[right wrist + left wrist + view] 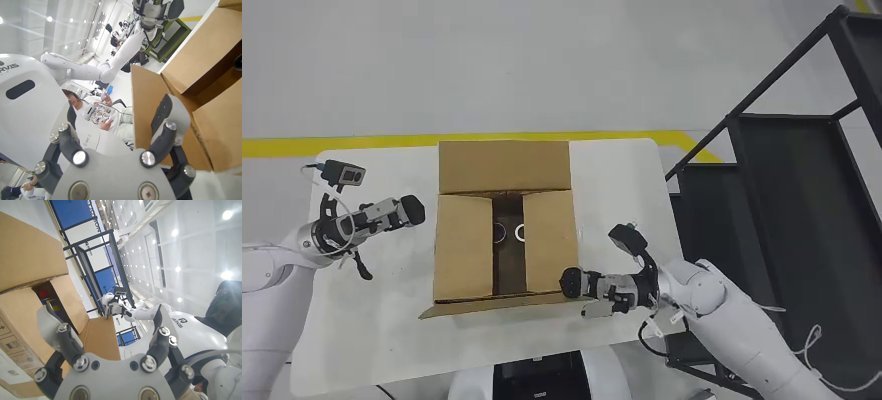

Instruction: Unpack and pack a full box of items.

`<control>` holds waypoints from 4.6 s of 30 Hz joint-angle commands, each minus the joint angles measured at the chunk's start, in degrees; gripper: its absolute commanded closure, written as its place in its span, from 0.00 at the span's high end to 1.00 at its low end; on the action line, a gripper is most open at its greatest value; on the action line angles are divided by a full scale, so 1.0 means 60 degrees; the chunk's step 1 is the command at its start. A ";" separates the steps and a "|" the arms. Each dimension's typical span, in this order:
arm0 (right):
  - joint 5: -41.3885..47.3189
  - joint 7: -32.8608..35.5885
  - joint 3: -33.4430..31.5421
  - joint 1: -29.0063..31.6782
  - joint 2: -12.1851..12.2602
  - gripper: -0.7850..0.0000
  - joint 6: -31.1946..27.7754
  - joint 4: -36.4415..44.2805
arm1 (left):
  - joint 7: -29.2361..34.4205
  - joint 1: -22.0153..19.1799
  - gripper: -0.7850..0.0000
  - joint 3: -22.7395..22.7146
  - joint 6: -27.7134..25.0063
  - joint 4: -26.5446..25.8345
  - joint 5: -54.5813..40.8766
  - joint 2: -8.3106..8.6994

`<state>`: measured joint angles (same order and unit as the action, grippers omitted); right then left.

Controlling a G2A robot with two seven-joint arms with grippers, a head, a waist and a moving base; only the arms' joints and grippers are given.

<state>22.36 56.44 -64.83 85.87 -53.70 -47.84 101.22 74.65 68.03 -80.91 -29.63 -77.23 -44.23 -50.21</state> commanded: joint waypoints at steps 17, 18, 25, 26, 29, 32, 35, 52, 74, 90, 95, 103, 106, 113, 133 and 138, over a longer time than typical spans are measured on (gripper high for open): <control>-0.0944 0.0288 0.1063 0.0653 0.0867 1.00 0.0287 0.0484 | 0.0039 0.0176 1.00 -0.0168 0.0039 -0.0134 0.0151 -0.0038; -0.1084 0.0239 0.1117 0.0625 0.0906 1.00 0.0238 0.0386 | 0.0045 0.0183 1.00 -0.0182 0.0045 -0.0142 0.0172 -0.0038; -0.1763 -0.0137 0.1478 0.0437 0.1090 1.00 -0.0137 -0.0385 | 0.0094 0.0254 1.00 -0.0254 0.0094 -0.0189 0.0162 -0.0049; -0.1792 -0.0188 0.1519 0.0412 0.1101 1.00 -0.0189 -0.0519 | 0.0098 0.0266 1.00 -0.0266 0.0098 -0.0199 0.0159 -0.0051; -0.1912 -0.0302 0.1606 0.0316 0.1109 1.00 -0.0302 -0.0851 | 0.0110 0.0302 1.00 -0.0323 0.0111 -0.0225 0.0156 -0.0051; -0.1924 -0.0507 0.1684 0.0236 0.1076 1.00 -0.0266 -0.1104 | 0.0127 0.0341 1.00 -0.0377 0.0127 -0.0254 0.0158 -0.0051; -0.2044 -0.0851 0.1782 0.0154 0.1018 1.00 -0.0143 -0.1280 | 0.0126 0.0370 1.00 -0.0416 0.0126 -0.0268 0.0164 -0.0056; -0.2838 -0.2394 0.2153 -0.0185 0.0729 1.00 0.0119 -0.1828 | 0.0183 0.0430 1.00 -0.0577 0.0183 -0.0271 0.0162 -0.0085; -0.3082 -0.2581 0.2005 0.0091 0.0761 1.00 0.0494 -0.0392 | 0.0241 0.0330 1.00 -0.0448 0.0241 -0.0236 0.0109 -0.0181; -0.4181 -0.3494 0.2468 0.0103 0.0550 1.00 0.0715 -0.1471 | 0.0279 0.0488 1.00 -0.0681 0.0279 -0.0247 0.0111 -0.0178; -0.4468 -0.3883 0.2688 -0.0007 0.0425 1.00 0.0784 -0.1683 | 0.0318 0.0537 1.00 -0.0770 0.0318 -0.0238 0.0126 -0.0171; -0.4336 -0.4113 0.2598 -0.0131 0.0379 1.00 0.0649 -0.1640 | 0.0355 0.0608 1.00 -0.0887 0.0355 -0.0268 0.0118 -0.0167; -0.3887 -0.3814 0.2169 -0.0094 0.0511 1.00 0.0544 -0.1255 | 0.0367 0.0614 1.00 -0.0929 0.0367 -0.0272 0.0116 -0.0166; -0.2292 -0.3265 0.0850 0.0178 0.0861 1.00 0.1023 -0.0073 | 0.0341 0.0640 1.00 -0.0962 0.0341 -0.0247 0.0091 -0.0180; -0.2825 -0.4367 0.3225 -0.2202 -0.0189 1.00 0.5644 0.0020 | 0.0275 0.1001 1.00 -0.1591 0.0275 -0.0338 0.0100 -0.0122; -0.2641 -0.4401 0.3471 -0.2553 -0.0366 1.00 0.5704 -0.0253 | 0.0275 0.1127 1.00 -0.1752 0.0275 -0.0366 0.0061 -0.0108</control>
<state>6.54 30.00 -43.94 70.47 -55.94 -13.58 99.64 76.32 74.66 -91.30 -27.96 -79.42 -43.82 -50.87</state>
